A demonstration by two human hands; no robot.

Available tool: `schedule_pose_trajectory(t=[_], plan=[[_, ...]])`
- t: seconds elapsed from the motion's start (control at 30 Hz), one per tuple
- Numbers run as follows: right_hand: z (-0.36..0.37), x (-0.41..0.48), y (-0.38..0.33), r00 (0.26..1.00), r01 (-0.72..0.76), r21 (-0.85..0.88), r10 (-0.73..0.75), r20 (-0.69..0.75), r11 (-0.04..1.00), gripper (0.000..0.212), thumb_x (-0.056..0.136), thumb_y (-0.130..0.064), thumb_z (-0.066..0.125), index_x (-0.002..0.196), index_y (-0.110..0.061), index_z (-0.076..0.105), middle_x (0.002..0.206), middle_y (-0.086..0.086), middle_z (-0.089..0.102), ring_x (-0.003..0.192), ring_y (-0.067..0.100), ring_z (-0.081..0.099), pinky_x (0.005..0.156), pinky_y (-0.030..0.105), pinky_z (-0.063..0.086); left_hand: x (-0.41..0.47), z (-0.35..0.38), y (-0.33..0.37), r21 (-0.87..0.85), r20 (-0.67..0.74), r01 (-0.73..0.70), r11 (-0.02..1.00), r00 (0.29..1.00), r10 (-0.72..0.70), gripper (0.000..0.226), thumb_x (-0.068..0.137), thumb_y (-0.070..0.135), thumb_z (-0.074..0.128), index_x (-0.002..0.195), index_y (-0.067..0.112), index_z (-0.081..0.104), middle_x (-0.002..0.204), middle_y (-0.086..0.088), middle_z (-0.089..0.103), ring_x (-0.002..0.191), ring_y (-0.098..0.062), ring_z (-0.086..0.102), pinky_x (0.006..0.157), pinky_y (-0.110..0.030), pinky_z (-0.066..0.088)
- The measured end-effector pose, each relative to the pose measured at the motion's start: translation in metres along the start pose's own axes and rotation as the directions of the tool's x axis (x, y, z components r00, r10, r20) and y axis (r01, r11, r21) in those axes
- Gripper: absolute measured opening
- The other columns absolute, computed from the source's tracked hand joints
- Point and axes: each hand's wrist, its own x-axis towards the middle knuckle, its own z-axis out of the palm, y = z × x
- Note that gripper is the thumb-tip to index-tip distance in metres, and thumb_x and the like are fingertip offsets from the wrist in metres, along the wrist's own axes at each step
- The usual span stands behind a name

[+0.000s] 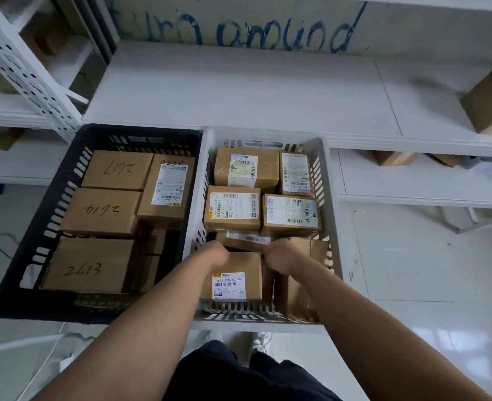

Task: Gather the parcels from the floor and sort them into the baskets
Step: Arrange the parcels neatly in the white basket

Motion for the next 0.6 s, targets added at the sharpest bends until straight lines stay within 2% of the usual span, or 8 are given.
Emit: schedule_pose_trajectory(t=[0.07, 0.13, 0.2, 0.27, 0.33, 0.47, 0.53, 0.6], plan=[[-0.021, -0.001, 0.012, 0.99, -0.002, 0.135, 0.021, -0.142, 0.991, 0.023, 0.094, -0.009, 0.046, 0.105, -0.005, 0.067, 0.094, 0.007, 0.063, 0.085, 0.019, 0.054, 0.078, 0.031, 0.049, 0.0, 0.0, 0.009, -0.023, -0.056, -0.041, 0.999, 0.998, 0.04, 0.028, 0.098, 0.01, 0.039, 0.12, 0.001, 0.055, 0.093, -0.009, 0.052, 0.086, -0.022, 0.051, 0.073, -0.03, 0.041], [-0.042, -0.006, 0.023, 0.952, -0.021, 0.209, 0.083, -0.293, 0.978, 0.024, 0.094, -0.006, 0.046, 0.108, -0.005, 0.066, 0.097, 0.004, 0.061, 0.088, 0.019, 0.057, 0.074, 0.029, 0.05, -0.001, 0.002, 0.022, -0.138, -0.101, -0.077, 0.987, 0.993, 0.063, 0.024, 0.098, 0.011, 0.042, 0.116, 0.005, 0.057, 0.097, -0.007, 0.053, 0.083, -0.018, 0.052, 0.069, -0.028, 0.041], [-0.058, -0.005, 0.037, 0.926, -0.041, 0.175, 0.103, -0.363, 0.984, 0.028, 0.094, -0.005, 0.045, 0.113, -0.003, 0.065, 0.107, 0.009, 0.064, 0.099, 0.025, 0.061, 0.08, 0.031, 0.052, -0.001, 0.008, 0.037, -0.255, -0.062, -0.125, 0.959, 0.992, 0.113, 0.025, 0.098, 0.019, 0.047, 0.118, 0.007, 0.057, 0.102, -0.003, 0.058, 0.088, -0.018, 0.056, 0.076, -0.029, 0.048], [-0.065, -0.005, 0.044, 0.939, -0.072, 0.113, 0.105, -0.329, 0.991, 0.029, 0.094, -0.005, 0.045, 0.115, 0.0, 0.064, 0.115, 0.015, 0.065, 0.106, 0.029, 0.062, 0.086, 0.032, 0.053, -0.002, 0.02, 0.05, -0.38, 0.05, -0.14, 0.914, 0.984, 0.172, 0.036, 0.097, 0.032, 0.05, 0.125, 0.011, 0.057, 0.103, -0.005, 0.063, 0.097, -0.022, 0.062, 0.091, -0.039, 0.053], [-0.067, -0.005, 0.047, 0.965, -0.083, -0.011, 0.077, -0.249, 0.997, 0.03, 0.094, -0.004, 0.044, 0.116, 0.002, 0.063, 0.117, 0.017, 0.065, 0.108, 0.03, 0.062, 0.083, 0.029, 0.049, -0.009, 0.032, 0.064, -0.452, 0.134, -0.145, 0.88, 0.964, 0.228, 0.042, 0.098, 0.039, 0.047, 0.132, 0.015, 0.053, 0.101, -0.009, 0.063, 0.098, -0.025, 0.062, 0.097, -0.043, 0.051], [-0.068, -0.008, 0.047, 0.99, -0.04, -0.148, 0.019, -0.14, 0.988, 0.033, 0.095, -0.004, 0.043, 0.122, 0.003, 0.061, 0.124, 0.017, 0.062, 0.115, 0.029, 0.058, 0.088, 0.028, 0.047, -0.007, 0.052, 0.086, -0.439, 0.109, -0.186, 0.879, 0.96, 0.257, 0.052, 0.098, 0.044, 0.044, 0.144, 0.021, 0.04, 0.121, -0.003, 0.052, 0.112, -0.025, 0.055, 0.094, -0.039, 0.052], [-0.069, -0.008, 0.05, 0.991, -0.01, -0.165, -0.013, -0.136, 0.986, 0.033, 0.095, -0.003, 0.042, 0.122, 0.002, 0.062, 0.124, 0.015, 0.062, 0.115, 0.027, 0.058, 0.093, 0.028, 0.046, -0.004, 0.058, 0.091, -0.396, 0.102, -0.234, 0.888, 0.95, 0.296, 0.055, 0.097, 0.045, 0.045, 0.147, 0.025, 0.035, 0.139, -0.004, 0.047, 0.118, -0.026, 0.052, 0.09, -0.038, 0.054], [-0.068, -0.004, 0.054, 0.99, 0.002, -0.135, -0.021, -0.138, 0.991, 0.034, 0.094, -0.002, 0.042, 0.119, 0.0, 0.064, 0.121, 0.015, 0.063, 0.112, 0.028, 0.059, 0.093, 0.03, 0.049, 0.0, 0.061, 0.089, -0.344, 0.093, -0.276, 0.897, 0.941, 0.325, 0.05, 0.099, 0.037, 0.045, 0.147, 0.025, 0.036, 0.143, -0.004, 0.045, 0.118, -0.026, 0.052, 0.091, -0.04, 0.054]])
